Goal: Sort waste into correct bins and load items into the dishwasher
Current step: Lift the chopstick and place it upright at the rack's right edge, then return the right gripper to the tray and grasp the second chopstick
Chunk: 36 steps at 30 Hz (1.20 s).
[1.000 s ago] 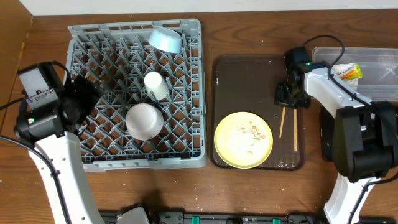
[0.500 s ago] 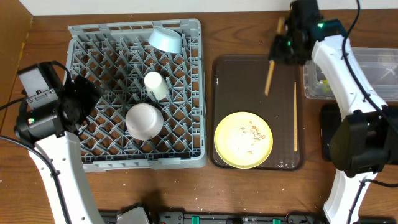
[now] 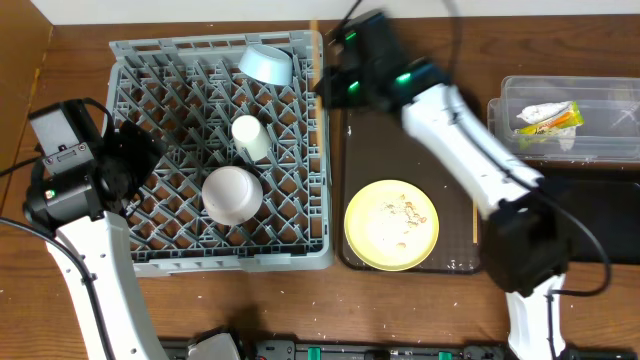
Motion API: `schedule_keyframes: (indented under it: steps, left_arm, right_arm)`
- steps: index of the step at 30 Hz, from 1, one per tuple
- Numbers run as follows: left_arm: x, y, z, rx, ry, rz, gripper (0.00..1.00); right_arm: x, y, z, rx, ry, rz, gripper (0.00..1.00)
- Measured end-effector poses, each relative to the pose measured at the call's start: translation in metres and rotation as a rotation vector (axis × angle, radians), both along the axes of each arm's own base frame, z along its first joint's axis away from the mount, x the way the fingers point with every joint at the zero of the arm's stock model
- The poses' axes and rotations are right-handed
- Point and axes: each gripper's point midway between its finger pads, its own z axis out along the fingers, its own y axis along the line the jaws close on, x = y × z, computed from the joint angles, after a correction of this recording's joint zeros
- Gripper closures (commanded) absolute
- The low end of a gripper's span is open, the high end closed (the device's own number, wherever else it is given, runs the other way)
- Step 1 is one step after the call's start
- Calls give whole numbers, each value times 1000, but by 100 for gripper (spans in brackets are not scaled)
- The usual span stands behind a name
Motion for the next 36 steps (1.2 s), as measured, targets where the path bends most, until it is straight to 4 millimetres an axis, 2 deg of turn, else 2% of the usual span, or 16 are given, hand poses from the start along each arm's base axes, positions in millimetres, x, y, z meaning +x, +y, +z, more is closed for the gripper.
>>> schedule_keyframes:
  steps: [3, 7, 8, 11, 13, 15, 21, 25, 26, 28, 32, 36]
  left_arm:
    - [0, 0, 0, 0, 0, 0, 4]
    - [0, 0, 0, 0, 0, 0, 4]
    - [0, 0, 0, 0, 0, 0, 4]
    - [0, 0, 0, 0, 0, 0, 4]
    - [0, 0, 0, 0, 0, 0, 4]
    - [0, 0, 0, 0, 0, 0, 4]
    - [0, 0, 0, 0, 0, 0, 4]
    - [0, 0, 0, 0, 0, 0, 4]
    - [0, 0, 0, 0, 0, 0, 4]
    - [0, 0, 0, 0, 0, 0, 4]
    - [0, 0, 0, 0, 0, 0, 4]
    - [0, 0, 0, 0, 0, 0, 4]
  right_arm:
    - [-9, 16, -18, -26, 21, 4, 99]
    - [-4, 13, -24, -41, 23, -26, 96]
    - [-3, 12, -24, -44, 24, -33, 93]
    - [-2, 8, -26, -52, 37, -54, 70]
    - [-2, 7, -27, -58, 34, -52, 61]
    - [-1, 6, -27, -60, 33, -55, 56]
    - [-1, 5, -28, -63, 35, -53, 51]
    - [-4, -6, -33, -96, 56, -42, 42]
    - [-3, -15, -35, -113, 69, -49, 38]
    - [1, -43, -36, -156, 94, -79, 35]
    - [11, -120, -25, -234, 146, -181, 35]
    - [0, -197, -24, -331, 261, -273, 33]
